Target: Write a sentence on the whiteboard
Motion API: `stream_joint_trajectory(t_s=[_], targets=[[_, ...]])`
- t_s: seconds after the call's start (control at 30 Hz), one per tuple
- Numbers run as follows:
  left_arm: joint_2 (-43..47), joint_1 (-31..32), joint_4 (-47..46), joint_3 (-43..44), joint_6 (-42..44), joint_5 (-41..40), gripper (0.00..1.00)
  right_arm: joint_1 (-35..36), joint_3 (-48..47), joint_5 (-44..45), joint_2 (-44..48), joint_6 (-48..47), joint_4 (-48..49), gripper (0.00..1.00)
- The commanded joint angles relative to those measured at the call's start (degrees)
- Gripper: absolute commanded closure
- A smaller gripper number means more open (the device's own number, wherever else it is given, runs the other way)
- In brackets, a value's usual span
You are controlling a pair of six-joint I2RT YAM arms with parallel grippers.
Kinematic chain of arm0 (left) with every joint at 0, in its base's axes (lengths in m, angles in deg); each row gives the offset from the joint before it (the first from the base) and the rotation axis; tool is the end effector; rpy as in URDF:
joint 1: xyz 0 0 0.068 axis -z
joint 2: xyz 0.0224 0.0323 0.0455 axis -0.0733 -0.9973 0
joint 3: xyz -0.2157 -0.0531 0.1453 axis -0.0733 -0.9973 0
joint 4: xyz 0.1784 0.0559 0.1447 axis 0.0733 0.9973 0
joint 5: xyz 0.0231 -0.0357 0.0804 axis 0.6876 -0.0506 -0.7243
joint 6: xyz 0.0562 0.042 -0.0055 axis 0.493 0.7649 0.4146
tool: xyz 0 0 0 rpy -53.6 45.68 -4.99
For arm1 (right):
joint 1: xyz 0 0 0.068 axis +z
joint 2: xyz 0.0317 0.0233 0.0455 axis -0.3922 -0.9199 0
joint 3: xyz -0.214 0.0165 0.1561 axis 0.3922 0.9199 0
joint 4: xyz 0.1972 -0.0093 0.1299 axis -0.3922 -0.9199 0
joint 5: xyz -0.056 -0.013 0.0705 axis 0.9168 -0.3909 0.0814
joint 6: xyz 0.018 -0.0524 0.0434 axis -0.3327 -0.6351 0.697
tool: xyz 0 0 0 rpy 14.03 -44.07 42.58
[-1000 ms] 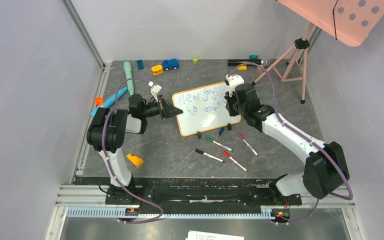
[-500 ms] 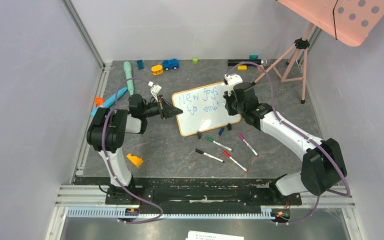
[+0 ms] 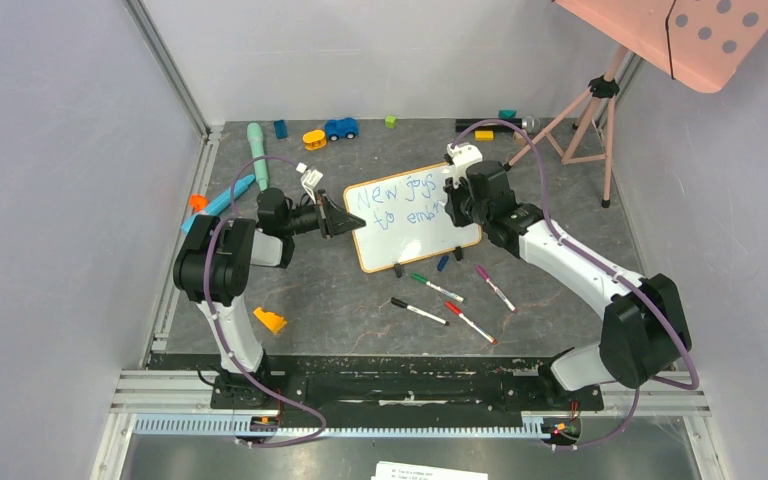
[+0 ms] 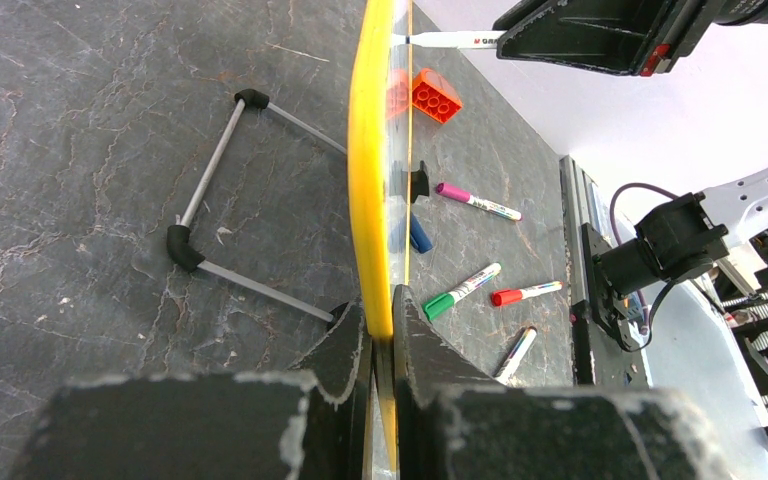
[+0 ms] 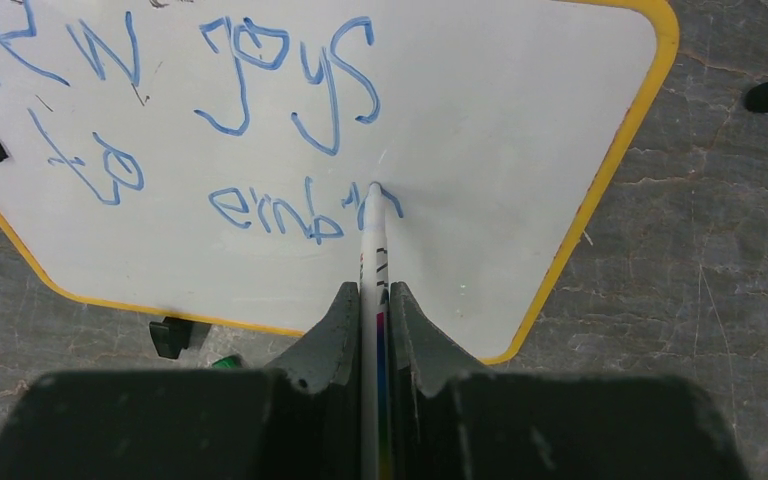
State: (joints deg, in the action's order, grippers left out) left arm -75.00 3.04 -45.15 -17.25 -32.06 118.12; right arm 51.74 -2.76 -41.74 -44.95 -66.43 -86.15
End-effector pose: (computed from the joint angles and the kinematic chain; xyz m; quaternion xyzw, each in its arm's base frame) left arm 0.3322 -0.0948 0.1698 0.2226 0.6807 -0.5665 0.4076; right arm 0.2828 0.1500 0.2667 -0.1801 0.8626 0.0999 0.4620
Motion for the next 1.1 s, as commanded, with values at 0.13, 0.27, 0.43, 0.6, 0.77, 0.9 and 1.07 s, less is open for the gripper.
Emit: stream_joint_trajectory(t_s=[0.13, 0.27, 0.43, 0.6, 0.77, 0.9, 1.07], targets=[[-1.39, 0.14, -0.47, 0.03, 6.81, 0.27, 0.98, -0.15, 3.25, -0.98, 1.24, -0.33, 2.61, 1.0], [-1.44, 0.14, -0.42, 0.04, 6.78, 0.27, 0.98, -0.16, 3.17, 1.9, 1.51, -0.82, 1.59, 1.0], [-1.51, 0.14, -0.42, 0.11, 6.77, 0.38, 0.98, -0.23, 1.16, 3.67, 0.77, -1.31, 1.48, 1.0], [-1.4, 0.15, -0.42, -0.07, 6.87, 0.38, 0.98, -0.25, -1.42, 4.14, -0.69, -1.57, 1.15, 1.0], [-1.45, 0.14, -0.34, 0.04, 6.91, 0.31, 0.98, -0.25, -1.56, 3.78, -0.77, -1.55, 1.14, 1.0], [-1.54, 0.14, -0.24, 0.23, 6.88, 0.34, 0.98, -0.26, -1.92, 3.92, -0.94, -1.49, 1.2, 1.0], [-1.58, 0.14, -0.24, 0.21, 6.87, 0.32, 0.98, -0.25, -2.95, 4.43, -1.44, -1.42, 1.18, 1.0]])
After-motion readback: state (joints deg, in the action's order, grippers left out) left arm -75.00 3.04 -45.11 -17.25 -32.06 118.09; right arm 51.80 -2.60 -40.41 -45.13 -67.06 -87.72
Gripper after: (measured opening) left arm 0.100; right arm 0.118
